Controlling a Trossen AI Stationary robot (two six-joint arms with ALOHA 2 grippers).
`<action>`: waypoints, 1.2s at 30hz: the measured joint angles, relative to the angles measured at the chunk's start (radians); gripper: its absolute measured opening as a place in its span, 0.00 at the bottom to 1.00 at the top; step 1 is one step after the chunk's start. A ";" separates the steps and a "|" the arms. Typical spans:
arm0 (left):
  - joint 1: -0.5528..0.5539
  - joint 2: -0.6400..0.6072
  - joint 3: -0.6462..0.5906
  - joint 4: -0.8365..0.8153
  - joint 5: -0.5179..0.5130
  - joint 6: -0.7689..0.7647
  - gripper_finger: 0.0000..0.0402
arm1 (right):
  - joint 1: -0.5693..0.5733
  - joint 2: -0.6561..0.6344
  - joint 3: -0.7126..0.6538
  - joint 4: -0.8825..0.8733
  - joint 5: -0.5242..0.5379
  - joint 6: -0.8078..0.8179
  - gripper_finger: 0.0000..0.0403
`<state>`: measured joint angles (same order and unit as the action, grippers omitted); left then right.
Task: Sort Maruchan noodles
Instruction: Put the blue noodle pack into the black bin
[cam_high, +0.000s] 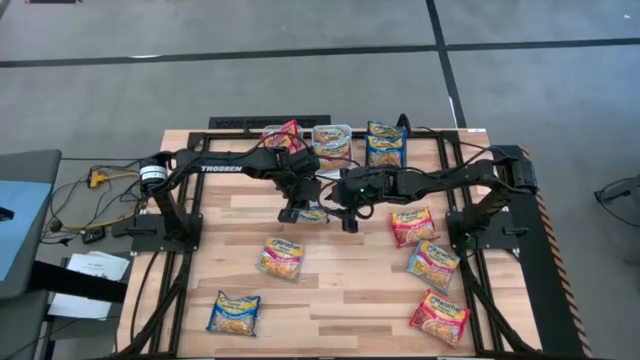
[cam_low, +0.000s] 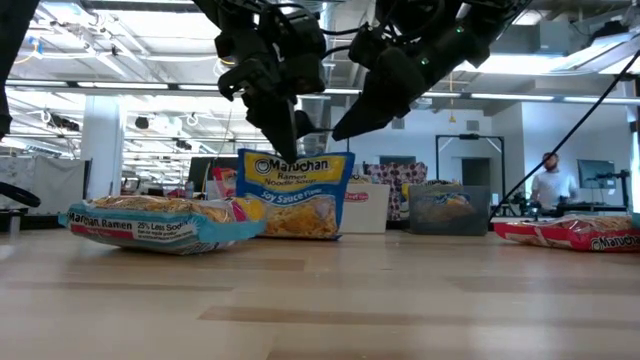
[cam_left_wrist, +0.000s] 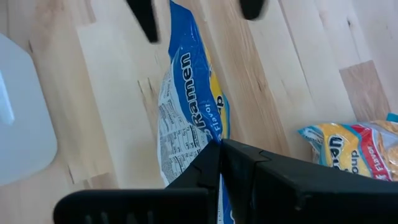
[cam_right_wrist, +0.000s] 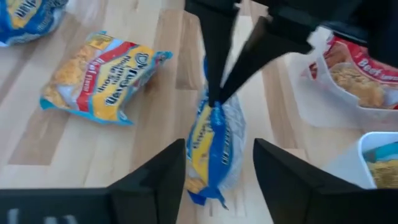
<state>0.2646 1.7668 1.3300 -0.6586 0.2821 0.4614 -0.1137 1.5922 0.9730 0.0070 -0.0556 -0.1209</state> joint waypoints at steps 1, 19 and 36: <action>0.000 0.000 0.000 0.004 0.000 0.000 0.00 | 0.002 0.003 0.000 0.000 0.000 0.009 0.54; 0.001 0.000 0.000 0.003 -0.006 0.005 0.00 | 0.007 0.206 0.028 0.057 0.033 0.046 0.49; 0.000 0.000 0.025 0.004 -0.006 -0.028 0.00 | 0.029 0.215 0.050 0.023 0.036 0.157 0.03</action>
<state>0.2649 1.7668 1.3552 -0.6548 0.2756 0.4332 -0.0847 1.8069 1.0233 0.0304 -0.0196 0.0363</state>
